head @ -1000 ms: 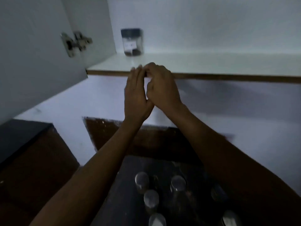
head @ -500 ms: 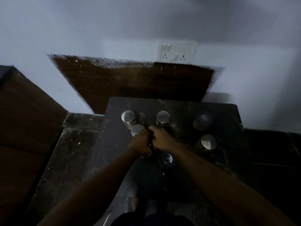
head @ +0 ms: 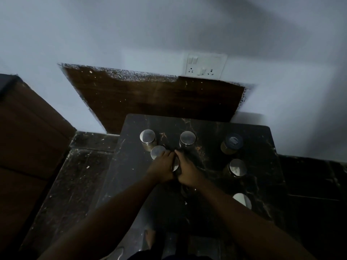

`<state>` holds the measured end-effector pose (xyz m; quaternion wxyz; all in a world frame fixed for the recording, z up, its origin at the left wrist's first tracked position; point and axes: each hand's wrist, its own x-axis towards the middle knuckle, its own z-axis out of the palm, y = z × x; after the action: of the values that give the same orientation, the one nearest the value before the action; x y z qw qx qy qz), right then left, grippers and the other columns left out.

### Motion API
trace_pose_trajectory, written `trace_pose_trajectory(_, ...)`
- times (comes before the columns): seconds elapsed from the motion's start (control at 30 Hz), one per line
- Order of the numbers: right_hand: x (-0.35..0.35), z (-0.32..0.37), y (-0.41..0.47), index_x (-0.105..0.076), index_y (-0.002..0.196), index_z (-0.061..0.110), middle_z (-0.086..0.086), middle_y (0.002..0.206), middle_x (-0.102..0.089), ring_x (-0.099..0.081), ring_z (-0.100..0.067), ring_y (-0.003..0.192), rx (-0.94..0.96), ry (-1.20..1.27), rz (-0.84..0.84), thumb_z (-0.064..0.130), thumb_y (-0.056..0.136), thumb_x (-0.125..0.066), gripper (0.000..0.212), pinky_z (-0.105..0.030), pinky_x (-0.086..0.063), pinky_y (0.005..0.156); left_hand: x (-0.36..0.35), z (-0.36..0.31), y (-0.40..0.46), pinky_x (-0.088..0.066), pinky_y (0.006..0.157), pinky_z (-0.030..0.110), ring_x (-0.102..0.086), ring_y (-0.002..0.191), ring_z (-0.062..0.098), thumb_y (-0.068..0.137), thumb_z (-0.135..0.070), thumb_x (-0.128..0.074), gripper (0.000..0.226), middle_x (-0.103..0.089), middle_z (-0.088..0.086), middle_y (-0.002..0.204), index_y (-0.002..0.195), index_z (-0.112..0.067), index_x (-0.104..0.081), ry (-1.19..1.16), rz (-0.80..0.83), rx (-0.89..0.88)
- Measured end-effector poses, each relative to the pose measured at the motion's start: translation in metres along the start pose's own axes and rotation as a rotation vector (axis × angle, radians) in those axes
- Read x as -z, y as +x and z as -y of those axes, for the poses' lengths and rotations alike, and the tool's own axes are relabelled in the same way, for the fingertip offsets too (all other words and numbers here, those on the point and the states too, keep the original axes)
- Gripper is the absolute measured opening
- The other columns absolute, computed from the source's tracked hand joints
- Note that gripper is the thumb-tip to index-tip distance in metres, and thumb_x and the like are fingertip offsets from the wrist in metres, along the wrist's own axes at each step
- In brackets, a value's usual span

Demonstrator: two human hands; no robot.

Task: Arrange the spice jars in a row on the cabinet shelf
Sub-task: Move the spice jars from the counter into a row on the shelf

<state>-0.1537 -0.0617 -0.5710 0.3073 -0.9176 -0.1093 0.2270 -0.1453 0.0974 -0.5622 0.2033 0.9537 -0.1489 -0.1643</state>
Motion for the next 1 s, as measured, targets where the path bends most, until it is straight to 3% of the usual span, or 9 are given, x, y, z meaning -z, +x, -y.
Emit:
trace_pose_trajectory(0.1, 0.027, 0.003, 0.001, -0.006, 0.164, 0.027, -0.009, 0.168, -0.025, -0.030, -0.028, 0.154, 0.044, 0.092, -0.048, 0.008, 0.085, -0.070, 0.104, -0.034, -0.030, 0.123, 0.030, -0.003, 0.013, -0.042, 0.115, 0.040, -0.054, 0.130, 0.021, 0.081, -0.049, -0.075, 0.073, -0.057, 0.001, 0.141, 0.143, -0.019, -0.051, -0.048, -0.122, -0.072)
trace_pose_trajectory(0.2, 0.061, 0.020, 0.005, -0.007, 0.161, 0.040, -0.007, 0.163, -0.032, -0.040, -0.027, 0.147, 0.087, 0.147, -0.175, 0.020, 0.080, -0.074, 0.107, -0.038, -0.040, 0.119, 0.068, -0.014, 0.028, -0.041, 0.117, 0.041, -0.051, 0.133, 0.017, 0.076, -0.055, -0.081, 0.085, -0.054, -0.002, 0.144, 0.146, -0.022, -0.046, -0.159, -0.231, -0.149)
trace_pose_trajectory(0.37, 0.116, 0.059, 0.012, -0.022, 0.160, 0.026, -0.008, 0.159, -0.036, -0.041, -0.026, 0.146, 0.231, 0.186, -0.471, 0.030, 0.076, -0.078, 0.101, -0.045, -0.041, 0.119, 0.133, -0.037, 0.044, -0.045, 0.114, 0.037, -0.051, 0.133, 0.013, 0.075, -0.052, -0.083, 0.096, -0.050, -0.002, 0.146, 0.153, -0.020, -0.038, -0.248, -0.425, -0.272)
trace_pose_trajectory(0.47, 0.150, 0.078, 0.012, -0.018, 0.162, 0.028, -0.004, 0.159, -0.031, -0.036, -0.014, 0.143, 0.319, 0.192, -0.581, 0.037, 0.077, -0.084, 0.108, -0.031, -0.039, 0.116, 0.175, -0.054, 0.046, -0.048, 0.113, 0.032, -0.052, 0.132, 0.006, 0.073, -0.049, -0.085, 0.096, -0.050, -0.012, 0.145, 0.153, -0.023, -0.038, -0.326, -0.535, -0.330)
trace_pose_trajectory(0.53, 0.174, 0.095, 0.009, -0.017, 0.162, 0.031, -0.002, 0.159, -0.032, -0.036, -0.006, 0.139, 0.361, 0.206, -0.640, 0.039, 0.079, -0.082, 0.105, -0.013, -0.036, 0.109, 0.201, -0.065, 0.041, -0.048, 0.112, 0.026, -0.052, 0.131, -0.001, 0.074, -0.049, -0.087, 0.094, -0.050, -0.022, 0.141, 0.151, -0.026, -0.038, -0.385, -0.611, -0.379)
trace_pose_trajectory(0.6, 0.204, 0.118, 0.005, -0.020, 0.161, 0.030, -0.002, 0.160, -0.035, -0.039, -0.009, 0.141, 0.406, 0.203, -0.701, 0.038, 0.079, -0.082, 0.103, -0.006, -0.033, 0.104, 0.232, -0.079, 0.035, -0.050, 0.112, 0.031, -0.055, 0.132, 0.007, 0.076, -0.048, -0.088, 0.094, -0.053, -0.012, 0.144, 0.153, -0.023, -0.039, -0.429, -0.684, -0.415)
trace_pose_trajectory(0.77, 0.273, 0.190, -0.025, -0.025, 0.157, 0.034, 0.004, 0.155, -0.042, -0.047, -0.011, 0.137, 0.525, 0.214, -0.832, 0.067, 0.070, -0.067, 0.102, -0.019, -0.043, 0.105, 0.311, -0.121, 0.013, -0.053, 0.110, 0.036, -0.059, 0.131, 0.013, 0.076, -0.035, -0.090, 0.083, -0.060, -0.005, 0.137, 0.148, -0.026, -0.048, -0.505, -0.916, -0.543)
trace_pose_trajectory(0.87, 0.311, 0.233, -0.046, -0.028, 0.155, 0.033, 0.005, 0.152, -0.047, -0.052, -0.012, 0.135, 0.649, 0.201, -0.926, 0.060, 0.069, -0.073, 0.101, -0.032, -0.052, 0.107, 0.362, -0.145, -0.003, -0.052, 0.110, 0.033, -0.058, 0.131, 0.013, 0.076, -0.033, -0.088, 0.080, -0.059, -0.005, 0.138, 0.146, -0.026, -0.050, -0.506, -1.008, -0.626)
trace_pose_trajectory(1.0, 0.358, 0.280, -0.053, -0.027, 0.151, 0.035, 0.000, 0.140, -0.055, -0.061, -0.016, 0.121, 0.747, 0.155, -0.990, 0.052, 0.069, -0.075, 0.097, -0.030, -0.056, 0.095, 0.426, -0.163, -0.016, -0.052, 0.107, 0.031, -0.059, 0.128, 0.017, 0.078, -0.036, -0.084, 0.076, -0.060, -0.003, 0.136, 0.145, -0.023, -0.050, -0.444, -1.089, -0.691)
